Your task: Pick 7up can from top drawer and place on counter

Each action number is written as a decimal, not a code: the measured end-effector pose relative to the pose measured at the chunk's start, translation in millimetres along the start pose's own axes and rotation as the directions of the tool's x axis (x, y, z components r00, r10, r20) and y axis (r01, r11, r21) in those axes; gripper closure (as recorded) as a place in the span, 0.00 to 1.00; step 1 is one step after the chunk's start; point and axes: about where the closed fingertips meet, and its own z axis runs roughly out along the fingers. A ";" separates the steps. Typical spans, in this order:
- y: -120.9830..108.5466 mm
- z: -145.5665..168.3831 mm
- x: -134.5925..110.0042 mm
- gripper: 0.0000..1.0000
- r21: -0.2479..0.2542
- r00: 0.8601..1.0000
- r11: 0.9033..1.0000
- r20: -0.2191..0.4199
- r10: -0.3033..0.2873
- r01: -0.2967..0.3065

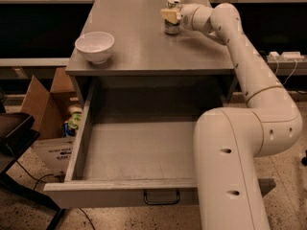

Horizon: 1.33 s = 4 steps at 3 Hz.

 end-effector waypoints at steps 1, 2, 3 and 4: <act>10.1 -14.7 -25.1 0.00 -0.054 0.999 0.999 0.050 0.000 0.003; 31.6 -44.4 -70.0 0.00 -0.119 0.990 0.991 0.130 -0.048 0.064; 39.8 -74.4 -92.5 0.00 -0.113 0.982 0.985 0.156 -0.110 0.128; 48.9 -137.5 -108.7 0.00 -0.062 0.962 0.960 0.024 -0.271 0.272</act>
Offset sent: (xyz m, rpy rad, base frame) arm -0.0926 0.0115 0.1007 0.0719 -0.1861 0.2021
